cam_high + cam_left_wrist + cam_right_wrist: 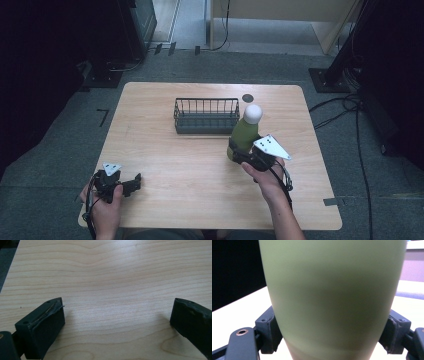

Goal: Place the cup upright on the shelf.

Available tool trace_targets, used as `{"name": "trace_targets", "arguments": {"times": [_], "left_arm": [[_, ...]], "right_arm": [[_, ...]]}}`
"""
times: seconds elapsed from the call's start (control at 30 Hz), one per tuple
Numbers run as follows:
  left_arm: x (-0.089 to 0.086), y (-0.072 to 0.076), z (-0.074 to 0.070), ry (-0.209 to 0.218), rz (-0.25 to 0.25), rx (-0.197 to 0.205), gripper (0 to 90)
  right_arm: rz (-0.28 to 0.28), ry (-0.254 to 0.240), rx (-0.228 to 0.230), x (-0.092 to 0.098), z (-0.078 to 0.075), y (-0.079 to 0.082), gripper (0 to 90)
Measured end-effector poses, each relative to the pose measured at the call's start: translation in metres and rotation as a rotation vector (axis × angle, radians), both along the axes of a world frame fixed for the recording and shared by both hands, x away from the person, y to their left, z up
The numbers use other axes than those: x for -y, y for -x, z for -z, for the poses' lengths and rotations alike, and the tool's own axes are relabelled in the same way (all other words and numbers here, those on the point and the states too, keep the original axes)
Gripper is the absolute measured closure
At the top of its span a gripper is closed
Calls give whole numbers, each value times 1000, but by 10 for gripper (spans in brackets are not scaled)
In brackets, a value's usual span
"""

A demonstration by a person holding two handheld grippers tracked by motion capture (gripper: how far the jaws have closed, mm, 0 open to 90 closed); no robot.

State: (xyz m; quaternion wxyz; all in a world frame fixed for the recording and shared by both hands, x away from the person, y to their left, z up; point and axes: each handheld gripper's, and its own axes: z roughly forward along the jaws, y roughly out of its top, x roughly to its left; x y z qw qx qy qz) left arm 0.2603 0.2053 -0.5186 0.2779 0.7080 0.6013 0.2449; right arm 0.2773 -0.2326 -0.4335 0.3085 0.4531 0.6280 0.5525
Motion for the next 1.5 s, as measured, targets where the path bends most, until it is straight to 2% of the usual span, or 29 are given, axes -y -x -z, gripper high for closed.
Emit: {"name": "trace_targets", "arguments": {"times": [0.33, 0.7, 0.87, 1.23, 1.5], "left_arm": [[0, 0, 0, 1, -1, 1, 1], [0, 0, 0, 2, -3, 2, 1], [0, 0, 0, 1, -2, 2, 1], [0, 0, 0, 2, -3, 2, 1], [0, 0, 0, 1, -2, 1, 1]], "right_arm": [[5, -4, 40, -15, -24, -21, 198], [19, 1, 44, -20, -48, -41, 198], [27, -3, 43, -20, -60, -55, 199], [35, 1, 42, -26, -76, -79, 199], [37, 13, 39, -35, -75, -101, 200]]}}
